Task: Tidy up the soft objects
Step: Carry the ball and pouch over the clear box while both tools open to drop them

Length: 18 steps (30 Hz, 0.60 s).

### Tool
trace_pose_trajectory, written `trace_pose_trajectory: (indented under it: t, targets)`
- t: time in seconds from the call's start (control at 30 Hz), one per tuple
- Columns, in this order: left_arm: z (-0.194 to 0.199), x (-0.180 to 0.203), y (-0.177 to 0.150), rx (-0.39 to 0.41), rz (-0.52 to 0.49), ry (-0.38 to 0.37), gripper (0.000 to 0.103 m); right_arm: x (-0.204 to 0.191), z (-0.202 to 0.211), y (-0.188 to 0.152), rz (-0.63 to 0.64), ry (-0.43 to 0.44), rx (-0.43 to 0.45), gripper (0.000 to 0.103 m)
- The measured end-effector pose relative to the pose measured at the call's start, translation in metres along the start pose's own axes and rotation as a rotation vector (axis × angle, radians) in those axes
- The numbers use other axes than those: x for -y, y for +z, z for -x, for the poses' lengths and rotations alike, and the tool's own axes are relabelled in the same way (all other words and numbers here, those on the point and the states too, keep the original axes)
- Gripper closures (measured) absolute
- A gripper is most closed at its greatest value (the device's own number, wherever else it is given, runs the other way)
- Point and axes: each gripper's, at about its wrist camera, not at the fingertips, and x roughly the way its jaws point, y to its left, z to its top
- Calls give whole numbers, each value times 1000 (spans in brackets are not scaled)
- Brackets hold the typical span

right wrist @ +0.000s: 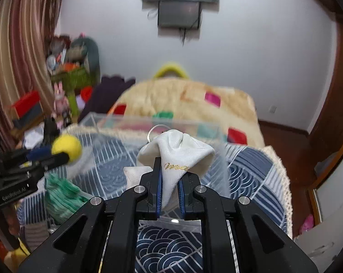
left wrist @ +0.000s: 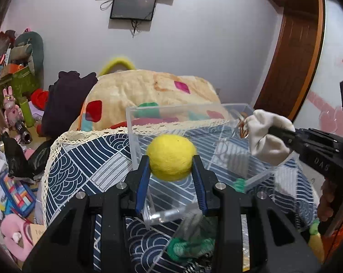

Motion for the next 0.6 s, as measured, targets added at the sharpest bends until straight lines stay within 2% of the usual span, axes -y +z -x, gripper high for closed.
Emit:
trace_pose_trajectory:
  t: [0.1, 0.27, 0.43, 0.6]
  targets:
    - [-11, 1, 0, -30, -17, 1, 67, 2, -12, -3, 10, 4, -56, 92]
    - [-13, 0, 0, -28, -1, -3, 65, 3, -19, -9, 29, 6, -115, 92]
    - [-9, 1, -1, -39, -6, -6, 60, 2, -9, -9, 50, 10, -106, 90]
    - [3, 4, -3, -20, -18, 2, 56, -2, 4, -8, 64, 17, -80, 81]
